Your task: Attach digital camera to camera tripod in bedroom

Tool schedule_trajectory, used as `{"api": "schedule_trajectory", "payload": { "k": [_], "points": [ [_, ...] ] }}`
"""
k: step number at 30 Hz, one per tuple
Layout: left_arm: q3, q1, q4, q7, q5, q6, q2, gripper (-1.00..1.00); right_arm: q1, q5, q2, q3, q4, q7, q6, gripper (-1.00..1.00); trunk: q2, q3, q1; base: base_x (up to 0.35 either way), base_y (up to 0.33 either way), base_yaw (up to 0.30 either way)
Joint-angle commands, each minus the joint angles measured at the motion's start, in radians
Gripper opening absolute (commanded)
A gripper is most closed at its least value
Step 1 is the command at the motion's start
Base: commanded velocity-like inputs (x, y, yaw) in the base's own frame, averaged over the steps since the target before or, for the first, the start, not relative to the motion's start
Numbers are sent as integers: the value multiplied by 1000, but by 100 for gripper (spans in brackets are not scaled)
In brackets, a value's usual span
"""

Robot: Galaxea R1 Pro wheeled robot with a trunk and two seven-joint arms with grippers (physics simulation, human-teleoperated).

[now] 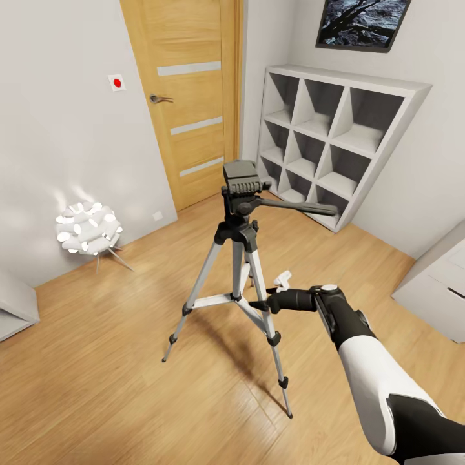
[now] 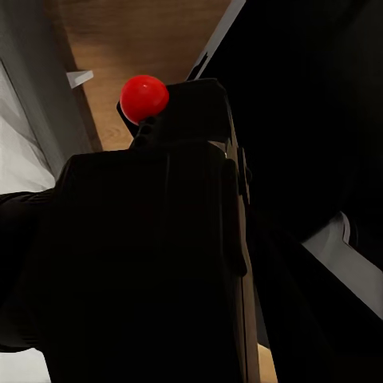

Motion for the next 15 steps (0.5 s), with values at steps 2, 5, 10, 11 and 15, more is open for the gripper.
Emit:
{"api": "schedule_trajectory", "payload": {
  "k": [2, 5, 10, 11, 15],
  "points": [
    [8, 0, 0, 1, -5, -3, 0, -100, -1, 5, 5, -8, 1, -8, 7, 100, -2, -1, 1, 0, 0, 0],
    [8, 0, 0, 1, -5, -3, 0, -100, -1, 3, 20, -8, 9, -34, 5, 100, -2, -1, 1, 0, 0, 0],
    [8, 0, 0, 1, -5, -3, 0, -100, -1, 3, 35, -8, 21, -64, 3, 100, -2, -1, 1, 0, 0, 0],
    [8, 0, 0, 1, -5, -3, 0, -100, -1, 3, 38, -8, 22, -69, 3, 100, -2, -1, 1, 0, 0, 0],
    [8, 0, 0, 1, -5, -3, 0, -100, -1, 3, 46, -7, 25, -95, 2, 100, -2, -1, 1, 0, 0, 0]
  ]
}}
